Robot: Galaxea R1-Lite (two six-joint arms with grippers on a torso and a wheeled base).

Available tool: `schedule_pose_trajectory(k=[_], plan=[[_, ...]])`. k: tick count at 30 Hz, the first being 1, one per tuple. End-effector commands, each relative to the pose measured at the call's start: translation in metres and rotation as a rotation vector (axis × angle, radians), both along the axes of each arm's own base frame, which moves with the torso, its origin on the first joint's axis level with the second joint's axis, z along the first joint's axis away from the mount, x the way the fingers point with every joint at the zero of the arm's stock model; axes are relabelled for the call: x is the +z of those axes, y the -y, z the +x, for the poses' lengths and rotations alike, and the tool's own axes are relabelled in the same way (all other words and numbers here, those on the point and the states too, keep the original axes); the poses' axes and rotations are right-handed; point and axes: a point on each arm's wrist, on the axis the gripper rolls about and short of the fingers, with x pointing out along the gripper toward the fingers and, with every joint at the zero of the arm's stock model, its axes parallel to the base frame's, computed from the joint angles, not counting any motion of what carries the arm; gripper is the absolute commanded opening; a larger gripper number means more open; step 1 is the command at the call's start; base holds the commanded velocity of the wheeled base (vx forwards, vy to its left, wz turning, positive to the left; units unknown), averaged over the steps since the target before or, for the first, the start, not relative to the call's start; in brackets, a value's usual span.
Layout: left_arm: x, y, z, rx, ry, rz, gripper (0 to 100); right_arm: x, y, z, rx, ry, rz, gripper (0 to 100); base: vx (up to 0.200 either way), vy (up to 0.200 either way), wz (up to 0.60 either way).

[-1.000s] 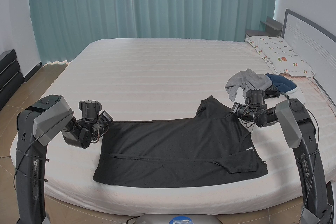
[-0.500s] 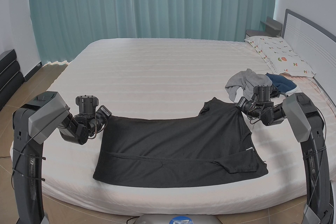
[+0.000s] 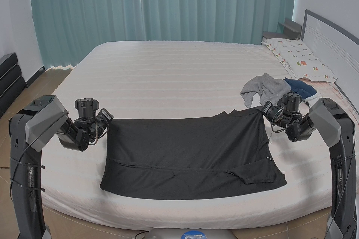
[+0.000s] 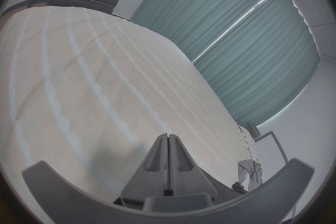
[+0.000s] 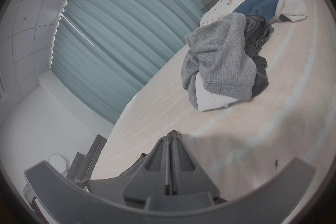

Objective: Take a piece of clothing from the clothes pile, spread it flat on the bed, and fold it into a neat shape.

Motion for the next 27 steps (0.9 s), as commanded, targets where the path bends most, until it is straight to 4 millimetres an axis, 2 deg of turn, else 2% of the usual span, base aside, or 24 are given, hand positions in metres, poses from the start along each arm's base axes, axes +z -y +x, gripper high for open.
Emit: schedule_pose_trajectory(k=[1,7,12,17,25,27], plan=[[0.002,-0.003,0.0,0.009,0.003,0.0,0,0.005,0.002,-0.004,0.004,-0.009,0.001,0,0.0,0.0,0.0],[-0.001,-0.002,-0.007,-0.019,-0.02,-0.006,0,0.016,0.013,-0.017,0.08,-0.024,0.029,0,0.0,0.0,0.0],[0.005,-0.002,-0.013,-0.052,-0.021,-0.022,0,0.014,0.02,-0.021,0.081,-0.039,0.034,0,0.0,0.0,0.0],[0.005,-0.004,-0.016,-0.064,-0.03,-0.023,0,0.011,0.031,-0.038,0.172,-0.081,0.07,0,0.0,0.0,0.0],[0.017,-0.01,-0.009,-0.048,0.047,-0.029,0,0.004,0.027,-0.032,0.174,0.008,0.044,0,0.0,0.0,0.0],[0.011,-0.01,-0.008,-0.048,0.064,-0.029,0,-0.002,0.023,-0.032,0.179,0.019,0.042,0,0.0,0.0,0.0]])
